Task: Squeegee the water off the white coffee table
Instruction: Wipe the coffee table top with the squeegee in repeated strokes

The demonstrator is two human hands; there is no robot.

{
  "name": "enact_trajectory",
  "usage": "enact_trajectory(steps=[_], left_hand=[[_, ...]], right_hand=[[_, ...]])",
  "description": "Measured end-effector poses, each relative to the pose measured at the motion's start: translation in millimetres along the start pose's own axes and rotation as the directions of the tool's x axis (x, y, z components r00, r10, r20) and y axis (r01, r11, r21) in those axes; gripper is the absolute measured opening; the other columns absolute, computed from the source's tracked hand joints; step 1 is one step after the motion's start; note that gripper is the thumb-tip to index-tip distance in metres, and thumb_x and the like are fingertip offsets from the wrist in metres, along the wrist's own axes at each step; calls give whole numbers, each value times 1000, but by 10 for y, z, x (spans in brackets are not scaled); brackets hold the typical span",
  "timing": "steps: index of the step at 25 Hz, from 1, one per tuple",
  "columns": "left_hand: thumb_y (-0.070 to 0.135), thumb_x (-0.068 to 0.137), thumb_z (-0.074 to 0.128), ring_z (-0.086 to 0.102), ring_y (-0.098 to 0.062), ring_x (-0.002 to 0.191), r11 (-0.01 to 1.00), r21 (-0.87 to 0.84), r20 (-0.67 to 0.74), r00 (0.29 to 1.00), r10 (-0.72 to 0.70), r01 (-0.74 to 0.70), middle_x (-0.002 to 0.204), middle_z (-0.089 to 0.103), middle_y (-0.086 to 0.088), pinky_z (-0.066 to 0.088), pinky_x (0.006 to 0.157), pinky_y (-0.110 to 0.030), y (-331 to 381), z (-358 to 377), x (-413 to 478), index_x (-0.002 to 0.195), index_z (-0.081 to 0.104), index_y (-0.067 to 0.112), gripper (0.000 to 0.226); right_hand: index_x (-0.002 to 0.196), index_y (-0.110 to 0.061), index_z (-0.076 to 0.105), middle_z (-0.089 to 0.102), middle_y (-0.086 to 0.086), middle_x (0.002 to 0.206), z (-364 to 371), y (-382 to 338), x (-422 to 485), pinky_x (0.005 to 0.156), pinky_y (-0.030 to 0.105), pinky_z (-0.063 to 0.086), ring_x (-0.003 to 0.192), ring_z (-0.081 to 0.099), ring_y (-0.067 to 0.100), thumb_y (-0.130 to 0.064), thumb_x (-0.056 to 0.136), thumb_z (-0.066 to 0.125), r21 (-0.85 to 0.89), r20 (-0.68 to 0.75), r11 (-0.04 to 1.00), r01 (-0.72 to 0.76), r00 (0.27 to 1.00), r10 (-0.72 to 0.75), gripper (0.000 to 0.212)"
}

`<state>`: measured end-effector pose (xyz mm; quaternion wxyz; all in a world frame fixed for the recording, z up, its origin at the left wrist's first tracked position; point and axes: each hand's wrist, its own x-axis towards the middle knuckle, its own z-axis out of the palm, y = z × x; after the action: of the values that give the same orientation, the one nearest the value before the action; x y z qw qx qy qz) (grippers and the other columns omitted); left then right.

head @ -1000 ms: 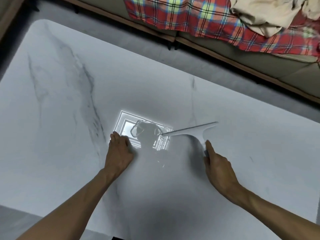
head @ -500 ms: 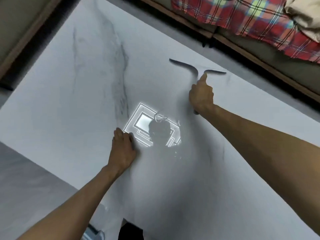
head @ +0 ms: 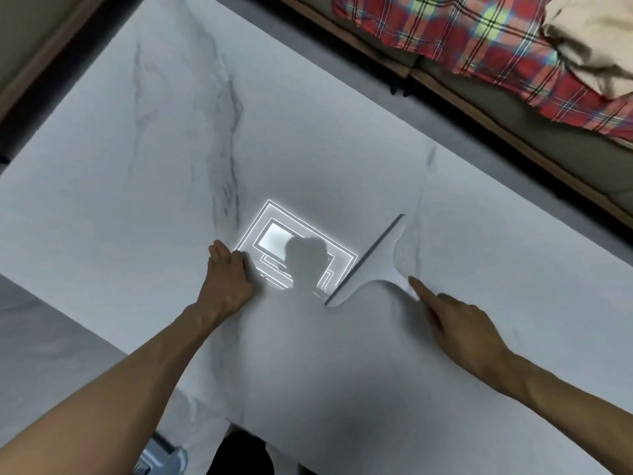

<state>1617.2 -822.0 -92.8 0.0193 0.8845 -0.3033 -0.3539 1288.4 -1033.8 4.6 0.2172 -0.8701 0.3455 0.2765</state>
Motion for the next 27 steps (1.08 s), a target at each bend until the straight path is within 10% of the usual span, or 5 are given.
enact_trajectory(steps=[8, 14, 20, 27], left_hand=[[4, 81, 41, 10, -54, 138, 1000, -18, 45, 999, -17, 18, 143, 14, -45, 18, 115, -50, 59, -35, -20, 120, 42, -11, 42], [9, 84, 48, 14, -48, 141, 998, -50, 35, 999, -37, 39, 150, 13, -35, 23, 114, -53, 75, -82, -21, 133, 39, -9, 53], [2, 86, 45, 14, -44, 143, 997, -81, 90, 996, -13, 21, 150, 13, -34, 28, 108, -48, 3, -166, -44, 128, 36, -13, 46], [6, 87, 43, 11, -45, 143, 999, -35, 95, 995, -13, 16, 151, 10, -36, 26, 109, -48, 0, -144, -62, 121, 41, -12, 38]], right_hand=[[146, -24, 31, 65, 14, 117, -635, -256, 843, 87, 44, 48, 103, 60, 42, -23, 99, 41, 377, -274, 920, -107, 936, 221, 49], [149, -21, 16, 56, 15, 121, -888, -788, 2093, 56, 32, 37, 90, 57, 34, -18, 94, 35, 705, -138, 661, -257, 864, 484, 58], [154, -21, 11, 61, 21, 117, -349, -1261, 1483, 85, 42, 42, 103, 58, 42, -18, 98, 38, 239, -218, 971, 8, 975, 46, 62], [152, -36, 10, 58, 9, 92, 203, -774, 545, 54, 33, 36, 65, 58, 36, -18, 97, 44, -67, -63, 963, 263, 962, -267, 68]])
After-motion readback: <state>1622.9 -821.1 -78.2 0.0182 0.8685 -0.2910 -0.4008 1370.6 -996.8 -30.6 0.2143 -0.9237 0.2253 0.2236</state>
